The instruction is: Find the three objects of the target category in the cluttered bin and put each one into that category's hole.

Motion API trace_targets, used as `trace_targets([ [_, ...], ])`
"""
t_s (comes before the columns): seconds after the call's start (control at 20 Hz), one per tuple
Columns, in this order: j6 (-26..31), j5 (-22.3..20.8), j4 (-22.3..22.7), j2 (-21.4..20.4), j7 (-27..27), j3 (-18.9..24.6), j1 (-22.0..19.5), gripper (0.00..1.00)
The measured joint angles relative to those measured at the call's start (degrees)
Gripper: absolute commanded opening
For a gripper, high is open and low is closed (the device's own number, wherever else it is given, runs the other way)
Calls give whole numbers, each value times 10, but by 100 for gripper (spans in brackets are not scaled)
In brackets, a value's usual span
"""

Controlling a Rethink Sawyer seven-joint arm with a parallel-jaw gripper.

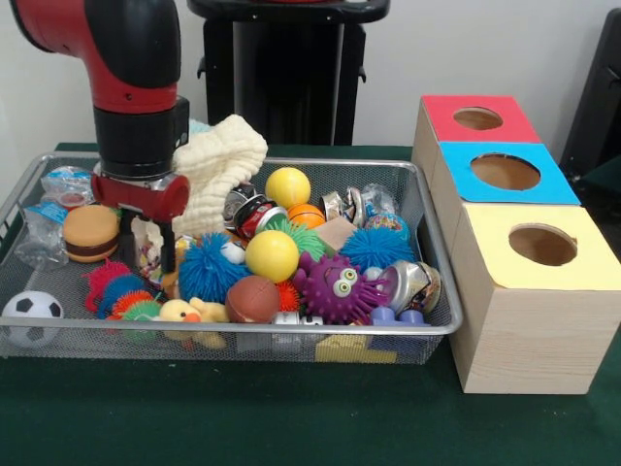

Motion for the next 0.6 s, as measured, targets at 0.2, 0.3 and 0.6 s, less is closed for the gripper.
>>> trace_targets([
  [0.2,-3,0,25,-6,0,6,-11,100],
  [0.3,-8,0,35,-11,0,9,-14,100],
  [0.6,-48,0,52,-10,0,17,-21,100],
])
